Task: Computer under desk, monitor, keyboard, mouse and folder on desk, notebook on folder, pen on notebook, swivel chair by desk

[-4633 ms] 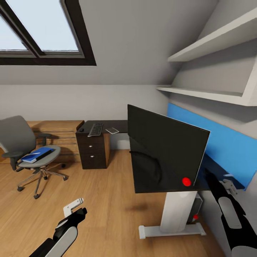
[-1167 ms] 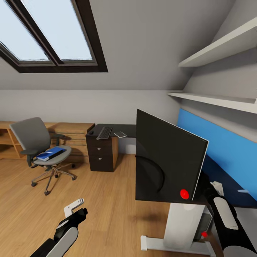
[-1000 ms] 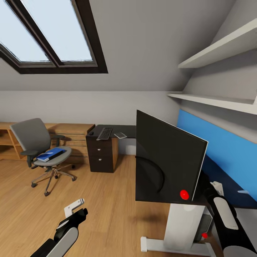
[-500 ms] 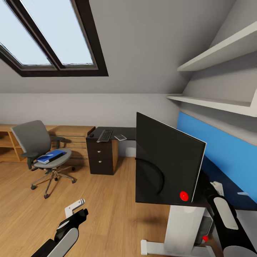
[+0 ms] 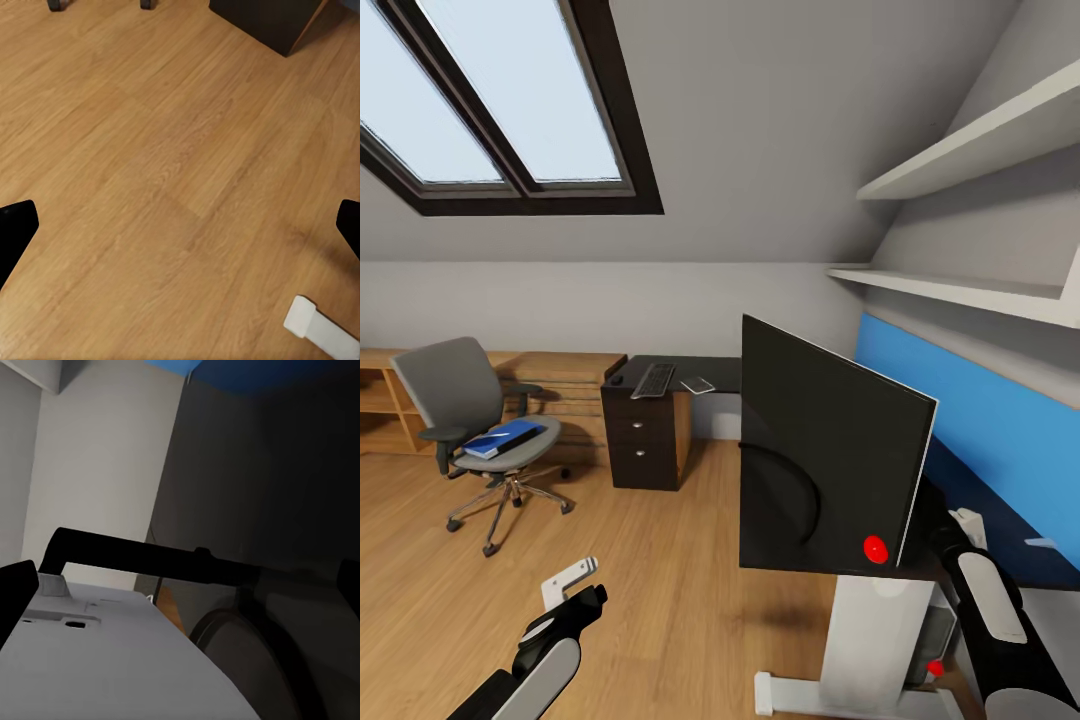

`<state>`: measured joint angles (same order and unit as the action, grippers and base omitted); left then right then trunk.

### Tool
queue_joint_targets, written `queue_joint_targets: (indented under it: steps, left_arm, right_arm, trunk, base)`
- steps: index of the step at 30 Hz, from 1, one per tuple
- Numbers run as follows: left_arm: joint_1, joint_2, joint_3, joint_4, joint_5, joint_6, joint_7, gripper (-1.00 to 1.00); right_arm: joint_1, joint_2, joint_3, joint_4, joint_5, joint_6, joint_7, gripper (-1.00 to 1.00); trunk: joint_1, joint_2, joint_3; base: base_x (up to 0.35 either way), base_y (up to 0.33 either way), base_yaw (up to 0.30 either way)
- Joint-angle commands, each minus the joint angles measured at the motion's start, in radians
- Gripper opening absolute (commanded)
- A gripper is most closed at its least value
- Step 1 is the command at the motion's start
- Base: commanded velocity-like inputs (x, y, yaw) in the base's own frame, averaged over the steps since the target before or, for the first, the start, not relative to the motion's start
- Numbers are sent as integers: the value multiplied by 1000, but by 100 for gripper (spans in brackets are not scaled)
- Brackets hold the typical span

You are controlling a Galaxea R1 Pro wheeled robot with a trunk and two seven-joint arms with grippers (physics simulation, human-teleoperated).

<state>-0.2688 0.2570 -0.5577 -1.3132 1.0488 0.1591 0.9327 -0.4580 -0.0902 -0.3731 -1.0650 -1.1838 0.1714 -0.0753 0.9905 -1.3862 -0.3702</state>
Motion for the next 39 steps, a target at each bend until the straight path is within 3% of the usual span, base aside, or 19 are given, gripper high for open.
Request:
queue_joint_targets:
  steps: [1,8,24,35,39]
  left_arm:
    - [-1,1,-2,-1,2,5,6,100]
    - [-1,1,-2,-1,2,5,6,100]
    - [-1,1,-2,-1,2,5,6,100]
    - [-1,0,-6,11,2,5,5,100]
    - [-1,-15,-9,20,1,5,5,100]
  right_arm:
    - [-1,1,-1,-2,-8,5,-6,100]
    - [-1,1,-1,-1,-8,5,-7,100]
    - [-1,0,-1,-1,-8,8,-8,100]
    - [-1,1,13,-1,-8,7,-8,100]
    - [-1,1,26,-2,-8,6,-8,100]
  trunk:
    - [0,-1,-1]
    - [0,-1,-1]
    - [0,-1,-4]
    - [0,-1,-4]
    - [0,-1,-4]
  base:
    - [0,0,0]
    - [0,0,47]
    - [0,0,209]
    - [0,0,15]
    - [0,0,0]
